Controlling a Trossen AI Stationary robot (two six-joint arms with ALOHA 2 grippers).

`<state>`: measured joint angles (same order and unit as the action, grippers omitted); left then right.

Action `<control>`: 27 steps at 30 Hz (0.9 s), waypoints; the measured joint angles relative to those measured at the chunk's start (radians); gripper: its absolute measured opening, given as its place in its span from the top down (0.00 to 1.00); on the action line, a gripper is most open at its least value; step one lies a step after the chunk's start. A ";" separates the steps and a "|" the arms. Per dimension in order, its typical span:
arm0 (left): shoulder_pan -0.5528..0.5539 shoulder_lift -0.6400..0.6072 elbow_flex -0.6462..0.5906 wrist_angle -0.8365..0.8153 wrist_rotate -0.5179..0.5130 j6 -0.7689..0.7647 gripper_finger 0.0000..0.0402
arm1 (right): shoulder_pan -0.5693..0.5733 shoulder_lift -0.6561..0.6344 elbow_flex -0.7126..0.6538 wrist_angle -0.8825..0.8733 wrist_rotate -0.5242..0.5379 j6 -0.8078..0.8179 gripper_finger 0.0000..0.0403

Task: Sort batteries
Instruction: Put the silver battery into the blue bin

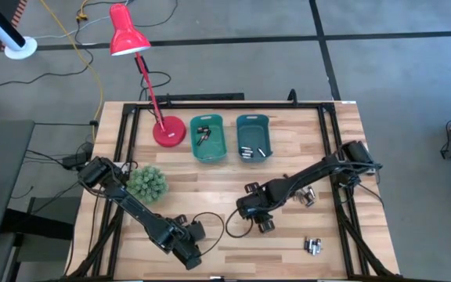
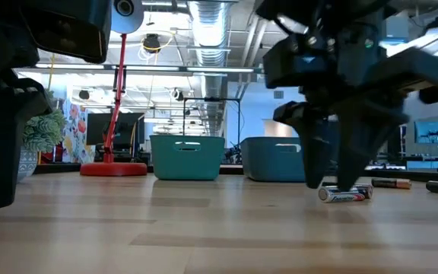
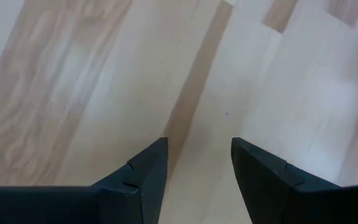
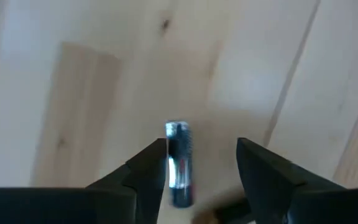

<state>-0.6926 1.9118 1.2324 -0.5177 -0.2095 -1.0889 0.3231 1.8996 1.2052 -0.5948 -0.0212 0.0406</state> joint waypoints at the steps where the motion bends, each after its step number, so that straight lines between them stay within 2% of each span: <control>1: 0.000 0.000 0.000 0.004 -0.001 0.000 0.57 | -0.009 0.009 0.001 0.007 0.000 0.001 0.49; 9: 0.000 0.000 0.000 0.000 -0.005 -0.031 0.57 | -0.008 0.101 0.010 0.008 -0.017 0.016 0.59; 12: 0.003 0.000 0.000 -0.019 -0.006 -0.031 0.57 | -0.007 0.102 0.010 0.005 -0.013 0.014 0.70; 16: 0.026 0.000 0.000 -0.035 -0.025 -0.034 0.57 | -0.022 0.073 0.003 0.005 -0.033 0.012 0.90; 18: 0.042 0.000 0.000 -0.041 -0.034 -0.034 0.57 | -0.032 0.055 0.002 0.006 -0.045 0.010 0.96; 27: 0.109 0.000 0.000 -0.056 -0.040 -0.031 0.57 | -0.080 0.001 -0.004 0.023 -0.047 0.010 0.90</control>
<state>-0.5835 1.9118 1.2324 -0.5732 -0.2497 -1.1194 0.2433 1.9007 1.2012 -0.5718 -0.0680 0.0505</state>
